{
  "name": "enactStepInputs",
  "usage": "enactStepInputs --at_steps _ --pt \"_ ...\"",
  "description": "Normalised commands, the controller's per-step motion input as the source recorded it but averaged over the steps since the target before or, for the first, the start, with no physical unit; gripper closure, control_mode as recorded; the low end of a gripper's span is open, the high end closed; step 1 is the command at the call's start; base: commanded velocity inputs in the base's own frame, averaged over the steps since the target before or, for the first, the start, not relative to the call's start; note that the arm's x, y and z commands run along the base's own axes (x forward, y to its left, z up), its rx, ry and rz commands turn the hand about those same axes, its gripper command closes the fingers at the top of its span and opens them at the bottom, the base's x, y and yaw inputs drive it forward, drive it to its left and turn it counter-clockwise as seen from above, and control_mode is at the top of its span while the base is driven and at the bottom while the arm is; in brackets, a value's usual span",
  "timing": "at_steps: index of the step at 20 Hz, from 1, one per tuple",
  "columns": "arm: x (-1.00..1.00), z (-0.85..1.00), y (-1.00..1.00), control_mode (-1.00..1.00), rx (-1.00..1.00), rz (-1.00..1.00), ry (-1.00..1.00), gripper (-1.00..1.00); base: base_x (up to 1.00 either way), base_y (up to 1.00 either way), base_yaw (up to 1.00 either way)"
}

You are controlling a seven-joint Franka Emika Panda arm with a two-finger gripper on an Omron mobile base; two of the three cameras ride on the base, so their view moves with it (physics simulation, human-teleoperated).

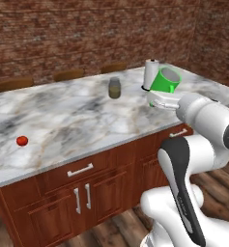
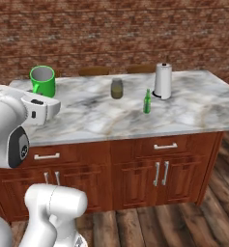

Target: Open the cabinet directly in front. Then move the beer and the mug to the dining counter with the jar on it.

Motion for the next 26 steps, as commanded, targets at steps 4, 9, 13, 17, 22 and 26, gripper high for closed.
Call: enactStepInputs --at_steps 4,9,13,17,22,26 --pt "0.0 0.0 0.0 1.0 0.0 0.0 0.0 1.0 0.49 -0.63 0.03" --pt "0.0 0.0 0.0 1.0 0.0 0.0 0.0 1.0 0.47 -0.27 0.01" --pt "0.0 0.0 0.0 1.0 0.0 0.0 0.0 1.0 0.38 0.0 0.04" --pt "0.0 0.0 0.0 1.0 0.0 0.0 0.0 1.0 0.42 -0.07 0.16" --pt "0.0 0.0 0.0 1.0 0.0 0.0 0.0 1.0 0.48 -0.02 0.14" --pt "0.0 0.0 0.0 1.0 0.0 0.0 0.0 1.0 0.65 -0.16 0.07"
